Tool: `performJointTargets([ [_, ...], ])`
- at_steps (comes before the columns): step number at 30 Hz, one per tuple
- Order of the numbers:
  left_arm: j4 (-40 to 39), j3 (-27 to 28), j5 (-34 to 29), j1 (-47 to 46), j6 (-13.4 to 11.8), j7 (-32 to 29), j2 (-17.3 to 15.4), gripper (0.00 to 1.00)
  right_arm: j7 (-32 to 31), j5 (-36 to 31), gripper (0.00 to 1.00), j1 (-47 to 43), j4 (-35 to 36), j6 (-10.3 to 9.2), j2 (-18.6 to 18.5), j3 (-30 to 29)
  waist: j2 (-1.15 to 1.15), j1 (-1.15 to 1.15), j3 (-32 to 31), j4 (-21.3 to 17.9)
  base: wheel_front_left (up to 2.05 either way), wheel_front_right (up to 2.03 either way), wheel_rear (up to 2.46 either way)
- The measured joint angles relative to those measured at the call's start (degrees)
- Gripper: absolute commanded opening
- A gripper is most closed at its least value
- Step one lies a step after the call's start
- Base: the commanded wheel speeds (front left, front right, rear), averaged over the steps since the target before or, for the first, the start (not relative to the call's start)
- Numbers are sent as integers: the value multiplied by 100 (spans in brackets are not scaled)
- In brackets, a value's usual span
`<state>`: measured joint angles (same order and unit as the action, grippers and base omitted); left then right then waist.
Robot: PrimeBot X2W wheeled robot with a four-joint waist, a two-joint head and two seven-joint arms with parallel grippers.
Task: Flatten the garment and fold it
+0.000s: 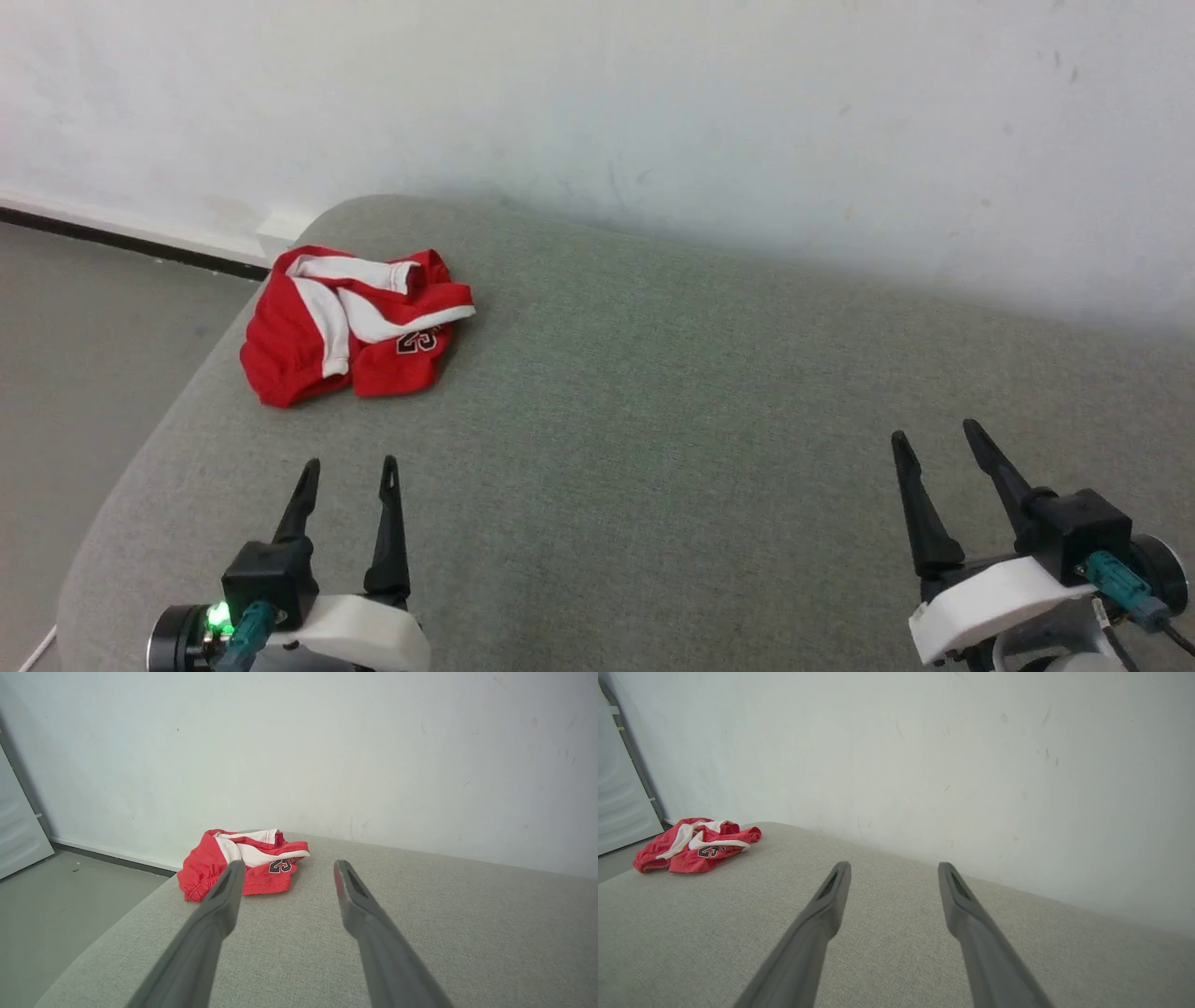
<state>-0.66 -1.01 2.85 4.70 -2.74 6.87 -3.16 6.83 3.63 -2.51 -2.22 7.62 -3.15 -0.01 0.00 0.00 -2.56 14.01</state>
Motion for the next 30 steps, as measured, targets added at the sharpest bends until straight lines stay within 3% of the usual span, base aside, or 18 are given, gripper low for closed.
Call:
performJointTargets([
  [30,-58,-99,19,237,-23,352,0,100,350,305,100,-68,-68,0,2,71,0,0,-152,1308,0,0,0],
])
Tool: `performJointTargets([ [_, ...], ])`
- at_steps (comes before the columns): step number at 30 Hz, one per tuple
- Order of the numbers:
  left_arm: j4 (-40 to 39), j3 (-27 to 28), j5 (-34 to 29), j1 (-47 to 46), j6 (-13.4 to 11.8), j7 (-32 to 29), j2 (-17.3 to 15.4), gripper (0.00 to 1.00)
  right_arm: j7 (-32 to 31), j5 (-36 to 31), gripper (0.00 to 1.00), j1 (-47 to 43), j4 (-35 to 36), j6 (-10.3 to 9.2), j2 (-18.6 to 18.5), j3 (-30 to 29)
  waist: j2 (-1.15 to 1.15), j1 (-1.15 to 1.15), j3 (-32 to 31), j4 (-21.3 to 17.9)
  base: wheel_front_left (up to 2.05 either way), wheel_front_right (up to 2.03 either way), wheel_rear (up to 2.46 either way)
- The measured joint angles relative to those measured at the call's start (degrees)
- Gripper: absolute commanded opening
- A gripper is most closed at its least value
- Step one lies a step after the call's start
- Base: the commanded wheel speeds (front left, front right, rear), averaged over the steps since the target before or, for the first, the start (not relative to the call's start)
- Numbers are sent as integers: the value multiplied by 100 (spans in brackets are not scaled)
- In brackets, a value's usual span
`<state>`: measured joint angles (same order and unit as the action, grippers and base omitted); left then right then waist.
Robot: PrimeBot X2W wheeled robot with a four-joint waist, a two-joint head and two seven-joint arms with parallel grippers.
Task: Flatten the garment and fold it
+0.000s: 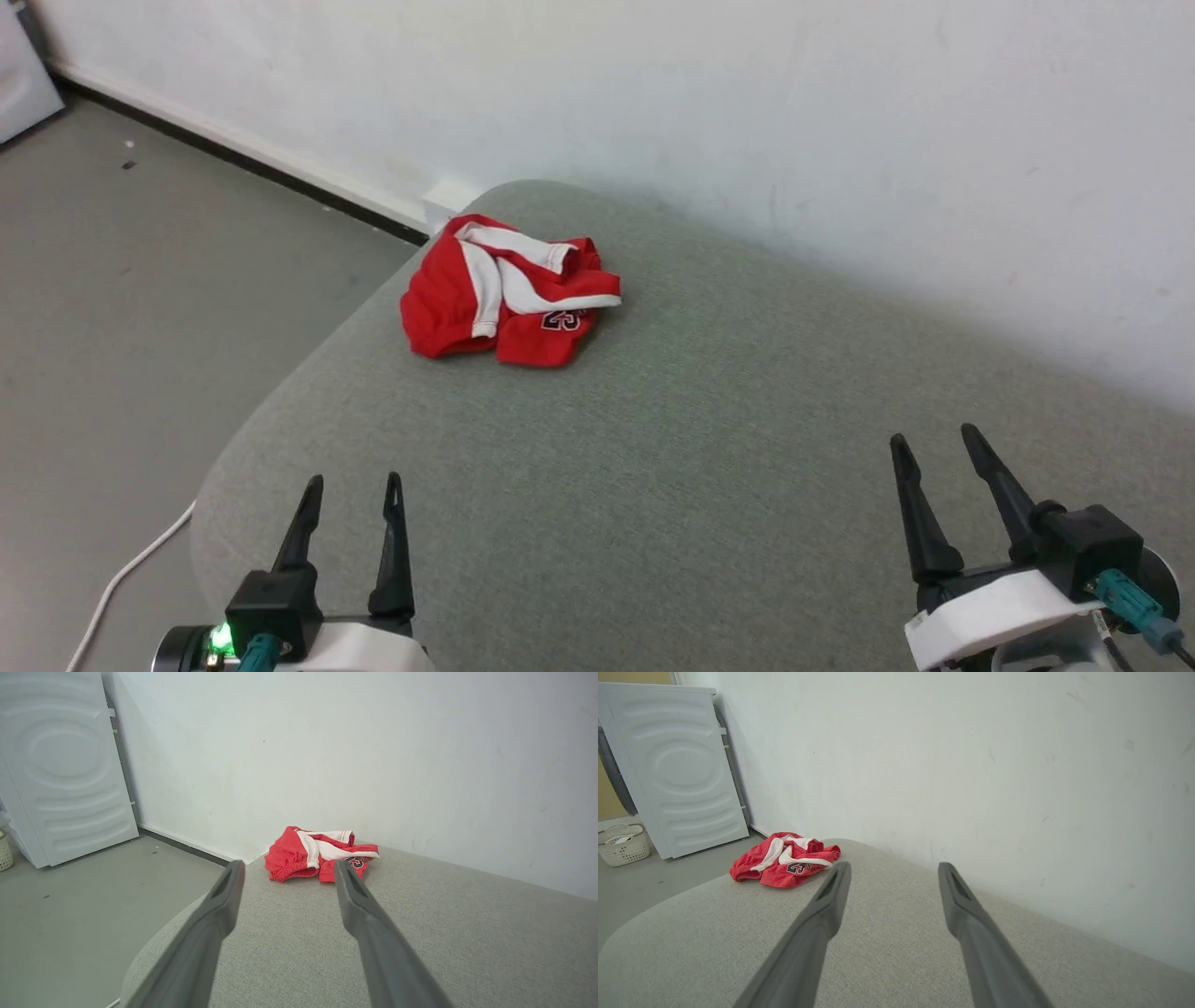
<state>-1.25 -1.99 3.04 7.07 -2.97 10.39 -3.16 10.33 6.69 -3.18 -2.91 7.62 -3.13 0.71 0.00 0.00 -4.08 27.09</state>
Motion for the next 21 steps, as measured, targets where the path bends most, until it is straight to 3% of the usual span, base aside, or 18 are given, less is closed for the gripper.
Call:
performJointTargets([
  [21,-43,-3,2,114,-11,254,0,100,254,198,100,-51,-97,-1,2,38,1,0,-60,732,0,0,0],
])
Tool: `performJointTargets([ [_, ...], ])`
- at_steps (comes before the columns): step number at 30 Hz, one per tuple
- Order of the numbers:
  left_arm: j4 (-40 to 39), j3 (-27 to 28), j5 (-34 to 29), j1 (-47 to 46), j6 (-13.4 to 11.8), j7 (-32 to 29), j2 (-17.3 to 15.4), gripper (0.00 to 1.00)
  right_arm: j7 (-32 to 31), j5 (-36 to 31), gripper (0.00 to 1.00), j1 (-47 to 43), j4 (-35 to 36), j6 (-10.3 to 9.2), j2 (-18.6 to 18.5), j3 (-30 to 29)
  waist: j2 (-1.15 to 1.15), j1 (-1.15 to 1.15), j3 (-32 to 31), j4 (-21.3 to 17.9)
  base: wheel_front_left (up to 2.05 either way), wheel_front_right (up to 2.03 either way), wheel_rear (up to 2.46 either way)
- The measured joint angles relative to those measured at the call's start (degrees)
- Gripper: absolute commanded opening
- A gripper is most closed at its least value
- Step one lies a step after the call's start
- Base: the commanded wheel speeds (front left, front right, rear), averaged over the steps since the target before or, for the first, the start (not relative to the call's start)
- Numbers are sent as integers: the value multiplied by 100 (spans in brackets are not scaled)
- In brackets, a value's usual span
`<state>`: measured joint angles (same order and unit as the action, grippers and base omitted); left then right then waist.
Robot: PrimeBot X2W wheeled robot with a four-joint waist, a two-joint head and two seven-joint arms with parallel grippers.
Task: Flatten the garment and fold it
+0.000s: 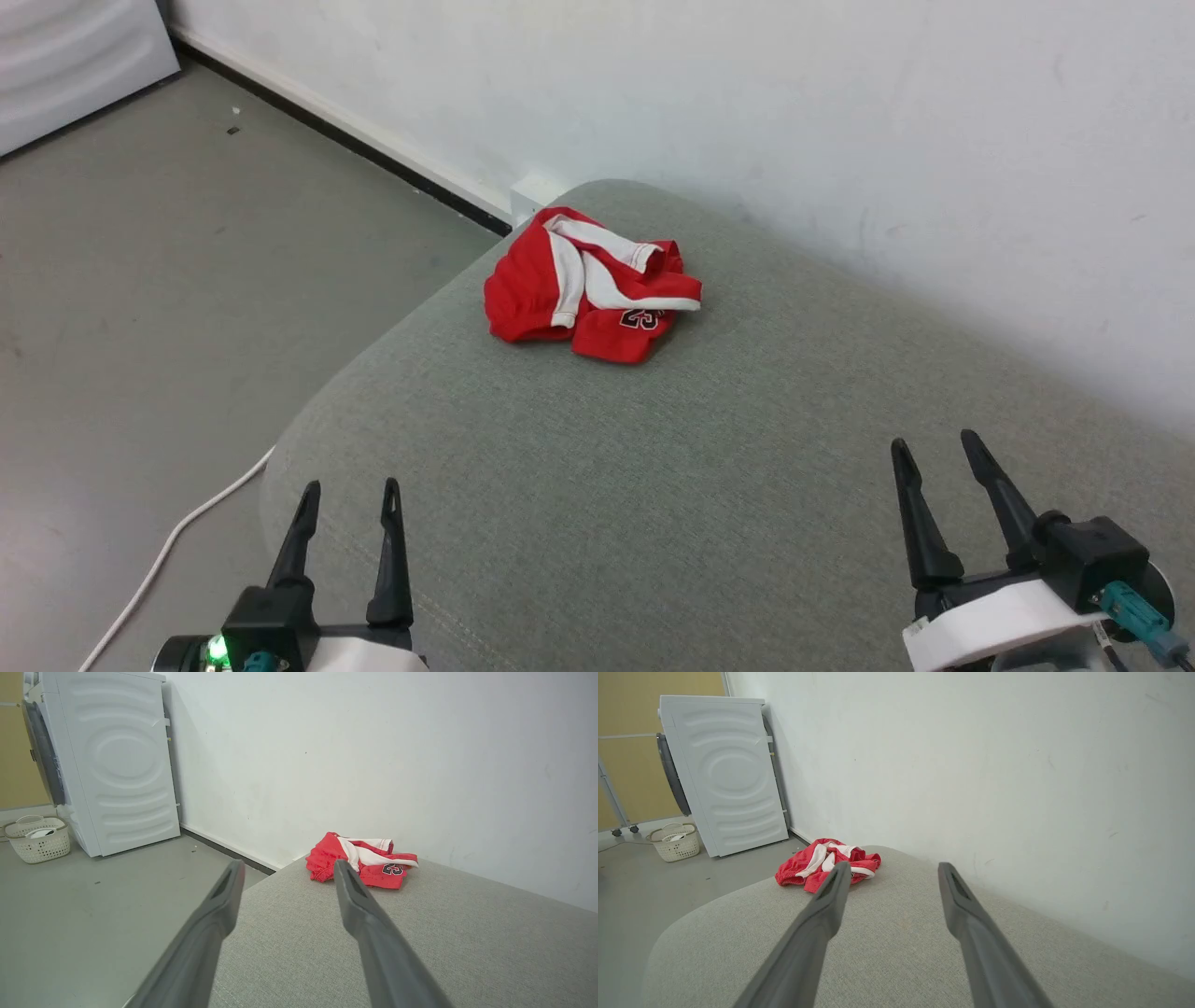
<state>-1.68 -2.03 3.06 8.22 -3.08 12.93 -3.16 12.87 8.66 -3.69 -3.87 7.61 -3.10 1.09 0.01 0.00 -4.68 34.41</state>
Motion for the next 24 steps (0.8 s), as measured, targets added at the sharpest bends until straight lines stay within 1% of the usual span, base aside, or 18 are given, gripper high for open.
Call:
performJointTargets([
  [15,-20,-49,49,119,-55,178,11,100,181,54,100,-38,-31,0,1,-21,0,0,-11,384,0,0,0],
  [24,-23,-45,55,120,-55,180,11,100,182,40,100,-47,-29,0,4,-44,0,0,49,334,0,0,0],
])
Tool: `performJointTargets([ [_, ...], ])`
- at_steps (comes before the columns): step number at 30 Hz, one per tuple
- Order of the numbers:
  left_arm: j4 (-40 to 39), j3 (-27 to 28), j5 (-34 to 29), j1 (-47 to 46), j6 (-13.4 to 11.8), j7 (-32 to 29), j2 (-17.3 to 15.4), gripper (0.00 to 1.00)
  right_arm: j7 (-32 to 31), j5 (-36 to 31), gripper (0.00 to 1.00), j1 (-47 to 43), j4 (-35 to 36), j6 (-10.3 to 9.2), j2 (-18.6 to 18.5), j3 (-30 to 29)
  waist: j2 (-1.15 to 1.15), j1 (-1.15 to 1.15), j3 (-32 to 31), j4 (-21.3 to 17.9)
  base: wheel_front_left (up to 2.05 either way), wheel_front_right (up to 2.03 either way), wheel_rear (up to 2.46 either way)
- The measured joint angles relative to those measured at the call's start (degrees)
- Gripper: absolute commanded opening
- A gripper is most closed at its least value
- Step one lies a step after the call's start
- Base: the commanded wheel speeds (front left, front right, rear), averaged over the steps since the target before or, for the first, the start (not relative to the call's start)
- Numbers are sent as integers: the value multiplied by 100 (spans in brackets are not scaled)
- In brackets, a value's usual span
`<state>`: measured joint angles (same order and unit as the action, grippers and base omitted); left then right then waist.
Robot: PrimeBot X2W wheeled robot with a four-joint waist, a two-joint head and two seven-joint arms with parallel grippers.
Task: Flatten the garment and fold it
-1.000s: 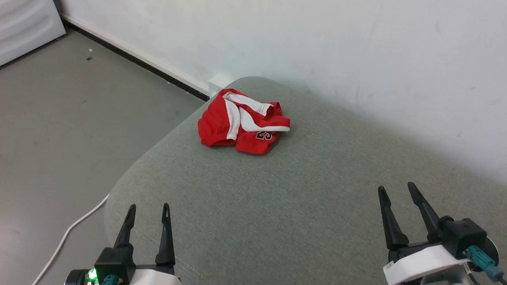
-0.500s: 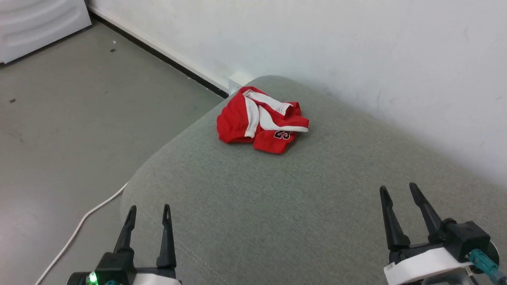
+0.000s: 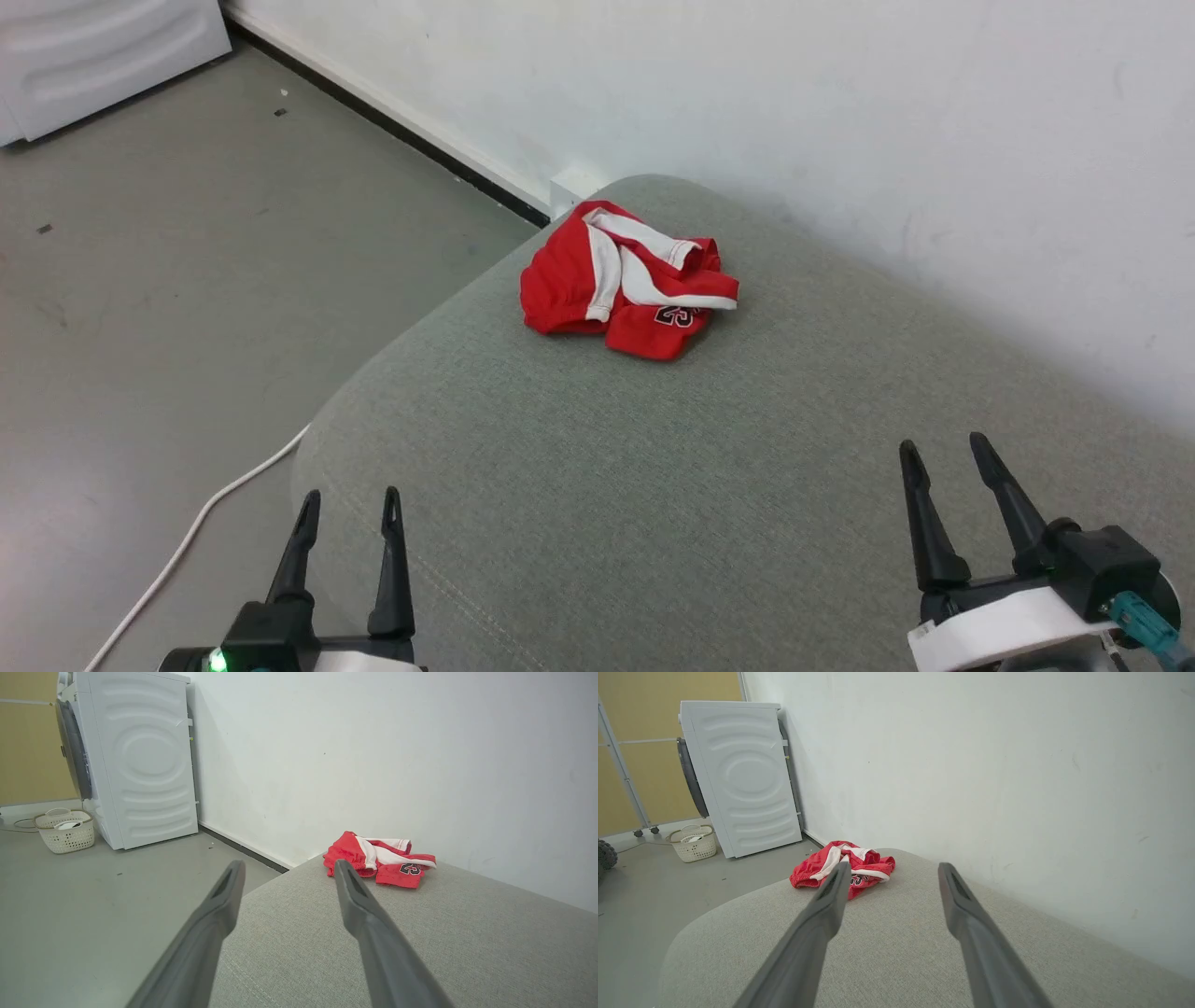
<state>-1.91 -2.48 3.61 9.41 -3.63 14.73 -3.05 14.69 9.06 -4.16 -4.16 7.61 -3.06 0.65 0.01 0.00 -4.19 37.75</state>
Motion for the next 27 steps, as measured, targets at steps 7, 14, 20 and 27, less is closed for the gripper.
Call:
performJointTargets([
  [7,341,51,268,-158,229,-1,-60,100,3,-207,100,15,8,0,7,-134,0,0,210,-208,0,0,0],
  [14,1006,136,609,-1467,681,-530,-469,100,3,-566,100,127,86,0,10,-192,0,0,625,-546,0,0,0],
  [20,1782,91,978,-2867,938,-1574,-825,100,3,-828,100,324,375,0,9,-212,0,1,1111,-869,0,0,0],
  [27,3284,-191,1227,-4141,1066,-2482,-1392,100,-8,-1060,100,625,713,0,12,-73,0,2,1713,-1311,0,0,0],
])
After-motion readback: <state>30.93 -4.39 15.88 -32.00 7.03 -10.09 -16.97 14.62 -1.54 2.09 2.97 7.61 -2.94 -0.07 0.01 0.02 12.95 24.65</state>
